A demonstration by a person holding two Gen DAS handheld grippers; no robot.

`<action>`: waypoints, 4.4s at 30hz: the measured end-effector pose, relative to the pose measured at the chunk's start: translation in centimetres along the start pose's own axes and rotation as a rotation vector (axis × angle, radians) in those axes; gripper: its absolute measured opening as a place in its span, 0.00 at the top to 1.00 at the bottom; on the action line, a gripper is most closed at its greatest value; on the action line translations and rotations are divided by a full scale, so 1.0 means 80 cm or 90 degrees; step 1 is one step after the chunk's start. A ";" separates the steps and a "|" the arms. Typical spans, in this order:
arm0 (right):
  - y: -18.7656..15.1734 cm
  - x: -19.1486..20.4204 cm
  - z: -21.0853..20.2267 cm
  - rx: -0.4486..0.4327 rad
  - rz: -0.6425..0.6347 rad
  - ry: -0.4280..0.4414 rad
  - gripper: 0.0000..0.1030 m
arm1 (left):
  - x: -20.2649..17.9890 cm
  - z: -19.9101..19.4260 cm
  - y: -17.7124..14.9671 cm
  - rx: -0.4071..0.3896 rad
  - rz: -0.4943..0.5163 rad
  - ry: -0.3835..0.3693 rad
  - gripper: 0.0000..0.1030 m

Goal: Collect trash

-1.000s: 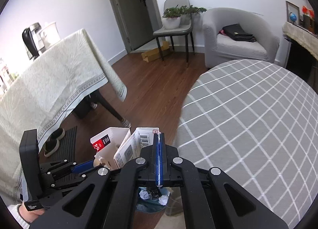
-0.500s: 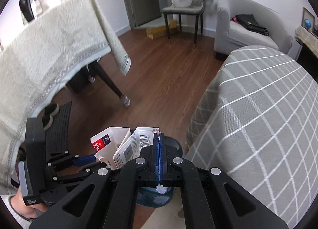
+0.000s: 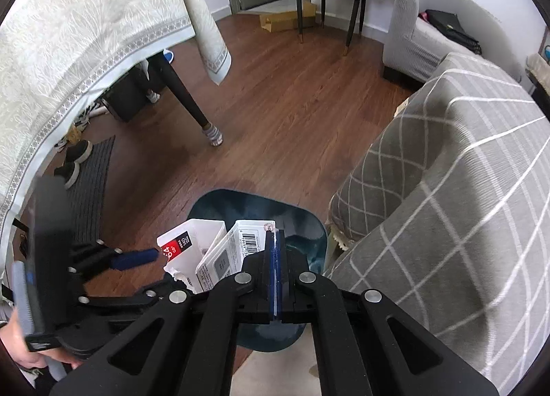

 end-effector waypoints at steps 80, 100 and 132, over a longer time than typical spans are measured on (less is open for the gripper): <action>-0.089 -0.182 -0.202 -0.213 0.101 -0.081 0.12 | -0.154 -0.199 0.052 -0.324 0.087 0.052 0.15; -0.120 -0.216 -0.219 -0.240 0.116 -0.082 0.04 | -0.160 -0.202 0.046 -0.352 0.077 0.079 0.07; -0.121 -0.204 -0.216 -0.252 0.084 -0.065 0.04 | -0.164 -0.202 0.044 -0.363 0.062 0.089 0.07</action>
Point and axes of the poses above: each gripper's, at about its wrist camera, not at the fingertips, and z roughly the way its jaws point, x to its left, y to its top, the point moved 9 cm from there along z, roughly the way its jaws point, and after that the axes turned 10 degrees about x, right-handed, at the moved point
